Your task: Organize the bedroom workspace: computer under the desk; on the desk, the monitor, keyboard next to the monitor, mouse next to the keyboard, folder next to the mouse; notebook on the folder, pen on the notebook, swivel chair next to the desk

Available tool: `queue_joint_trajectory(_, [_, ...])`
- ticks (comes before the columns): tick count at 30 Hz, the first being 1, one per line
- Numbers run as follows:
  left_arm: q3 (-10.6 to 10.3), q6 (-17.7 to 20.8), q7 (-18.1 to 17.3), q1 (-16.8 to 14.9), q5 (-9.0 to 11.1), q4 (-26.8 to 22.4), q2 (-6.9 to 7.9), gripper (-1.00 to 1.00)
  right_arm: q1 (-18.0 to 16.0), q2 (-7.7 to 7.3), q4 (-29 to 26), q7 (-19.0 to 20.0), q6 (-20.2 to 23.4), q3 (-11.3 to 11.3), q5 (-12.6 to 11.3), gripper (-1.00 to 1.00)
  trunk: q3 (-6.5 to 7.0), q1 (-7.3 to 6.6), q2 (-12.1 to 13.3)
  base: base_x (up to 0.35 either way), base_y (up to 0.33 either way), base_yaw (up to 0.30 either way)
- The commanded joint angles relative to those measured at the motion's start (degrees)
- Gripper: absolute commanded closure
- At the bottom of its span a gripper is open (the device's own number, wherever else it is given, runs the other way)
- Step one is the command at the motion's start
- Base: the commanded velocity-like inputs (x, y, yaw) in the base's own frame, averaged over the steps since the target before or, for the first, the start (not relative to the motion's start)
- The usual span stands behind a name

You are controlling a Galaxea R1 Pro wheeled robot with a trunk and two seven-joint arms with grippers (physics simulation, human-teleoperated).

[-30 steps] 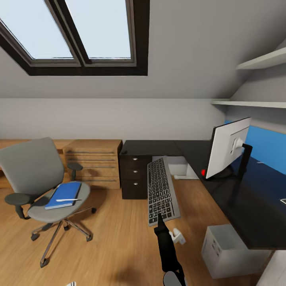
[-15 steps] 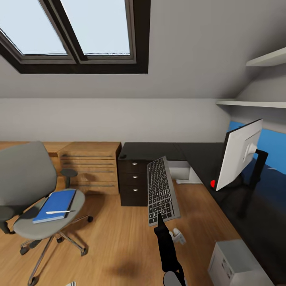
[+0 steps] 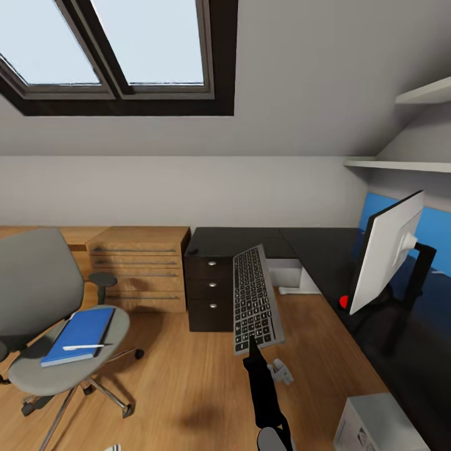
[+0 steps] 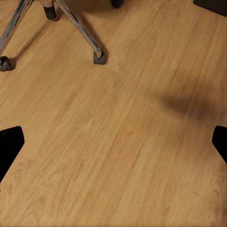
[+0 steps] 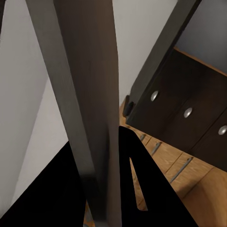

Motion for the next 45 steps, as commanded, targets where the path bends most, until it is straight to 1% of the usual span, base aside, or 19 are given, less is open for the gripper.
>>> queue_joint_trajectory(1, [-0.4,-0.4,0.4,0.0,0.6,-0.1,0.09,-1.00,0.0,0.00,0.1,0.5,-0.2,0.1,-0.7,1.00,0.14,-0.23,0.4,0.002,0.000,0.000])
queue_joint_trajectory(7, [-0.3,-0.4,0.2,0.0,0.6,-0.1,0.09,-1.00,0.0,0.00,0.1,0.4,-0.2,0.1,-0.5,1.00,1.21,-1.54,2.8,0.064,0.000,0.000])
queue_joint_trajectory(25, [-0.2,-0.4,0.4,0.0,0.5,-0.1,0.09,-1.00,0.0,0.00,0.2,0.2,0.7,0.0,-1.2,1.00,4.44,-5.50,10.0,0.193,0.000,0.000])
queue_joint_trajectory(32, [-0.2,-0.4,0.4,0.0,0.6,-0.1,0.09,-1.00,0.0,0.00,0.3,0.2,0.8,0.0,-1.3,1.00,4.44,-5.50,10.0,0.107,0.000,0.000])
queue_joint_trajectory(36, [-0.3,-0.4,0.4,0.0,0.7,-0.1,0.09,-1.00,0.0,0.00,0.4,0.2,3.1,-0.3,-1.5,1.00,4.44,-5.50,10.0,0.013,0.000,0.000])
queue_joint_trajectory(38, [-0.2,-0.4,0.3,0.0,0.6,-0.1,0.09,-1.00,0.0,0.00,0.4,0.2,6.0,-1.1,-4.3,1.00,4.44,-5.50,10.0,0.041,0.004,0.000])
queue_joint_trajectory(39, [-0.2,-0.4,0.2,0.0,0.6,-0.1,0.09,-1.00,-0.1,0.00,0.4,0.2,13.3,-2.8,-11.2,1.00,4.44,-5.50,10.0,0.271,0.088,0.000])
queue_joint_trajectory(42, [-0.2,-0.4,0.2,0.0,0.6,-0.1,0.09,-1.00,-0.1,-0.92,0.4,0.2,17.6,-4.0,-14.1,1.00,4.44,-5.50,10.0,0.295,0.097,0.000])
queue_joint_trajectory(45, [-0.2,-0.4,0.2,0.0,0.6,-0.1,0.09,-1.00,-0.1,-1.17,0.4,0.2,20.6,-4.9,-16.1,1.00,4.44,-5.50,10.0,0.309,0.102,0.000])
